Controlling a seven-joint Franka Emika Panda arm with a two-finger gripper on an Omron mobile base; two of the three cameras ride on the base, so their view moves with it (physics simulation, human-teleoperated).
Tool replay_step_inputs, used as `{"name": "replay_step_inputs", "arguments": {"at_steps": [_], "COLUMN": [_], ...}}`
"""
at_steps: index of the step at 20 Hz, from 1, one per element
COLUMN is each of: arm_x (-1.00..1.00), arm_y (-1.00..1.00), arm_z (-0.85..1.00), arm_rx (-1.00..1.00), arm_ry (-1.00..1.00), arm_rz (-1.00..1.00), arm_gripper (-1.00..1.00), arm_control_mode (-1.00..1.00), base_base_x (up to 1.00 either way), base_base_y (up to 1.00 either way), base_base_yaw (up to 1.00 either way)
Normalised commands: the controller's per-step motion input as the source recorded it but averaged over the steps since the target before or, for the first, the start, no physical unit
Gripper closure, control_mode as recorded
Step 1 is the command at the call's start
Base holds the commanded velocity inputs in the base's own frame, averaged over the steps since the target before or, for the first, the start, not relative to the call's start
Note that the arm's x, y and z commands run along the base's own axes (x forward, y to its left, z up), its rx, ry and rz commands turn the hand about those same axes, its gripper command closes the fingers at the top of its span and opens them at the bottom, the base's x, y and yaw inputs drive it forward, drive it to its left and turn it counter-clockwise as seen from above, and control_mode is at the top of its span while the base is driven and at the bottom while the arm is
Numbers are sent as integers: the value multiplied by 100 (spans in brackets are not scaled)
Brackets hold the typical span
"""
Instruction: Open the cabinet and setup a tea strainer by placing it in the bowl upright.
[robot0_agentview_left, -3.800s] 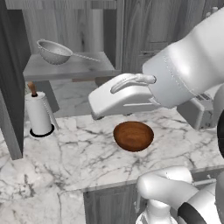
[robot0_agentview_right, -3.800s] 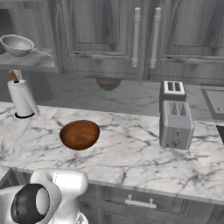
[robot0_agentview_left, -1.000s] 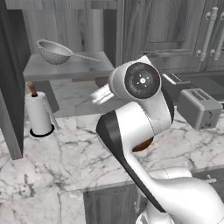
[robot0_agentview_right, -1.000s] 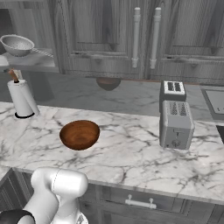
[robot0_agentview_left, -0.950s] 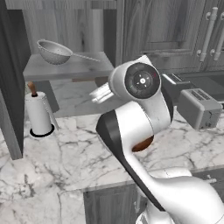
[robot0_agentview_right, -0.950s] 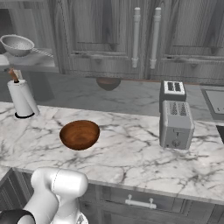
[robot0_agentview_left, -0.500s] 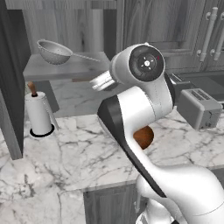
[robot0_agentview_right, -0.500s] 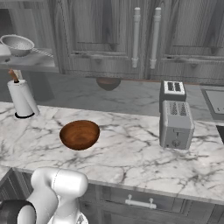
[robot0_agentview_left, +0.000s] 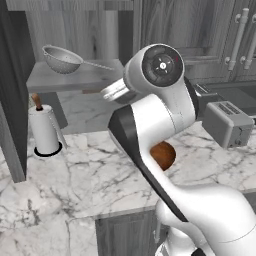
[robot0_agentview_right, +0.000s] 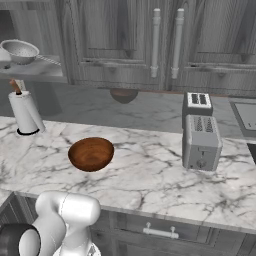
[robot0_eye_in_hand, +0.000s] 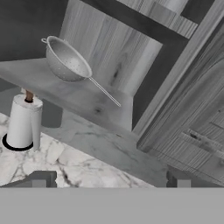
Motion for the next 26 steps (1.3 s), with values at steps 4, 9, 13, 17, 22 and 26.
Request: {"name": "replay_step_inputs", "arguments": {"at_steps": [4,9,13,17,22,26], "arm_x": [33,30,28,27,19,26], "arm_y": [0,0,21,11,1,2], "arm_z": [0,0,0,0,0,0], "arm_rx": [0,0,0,0,0,0], "arm_ry": [0,0,0,0,0,0], "arm_rz": [0,0,0,0,0,0], "arm_gripper": [-100,-100,-100,-100,-100,-100], "arm_control_mode": [-100,-100,-100,-100,-100,-100], "base_base_x": [0,0,0,0,0,0], "base_base_y": [0,0,0,0,0,0], "base_base_yaw": [0,0,0,0,0,0]}}
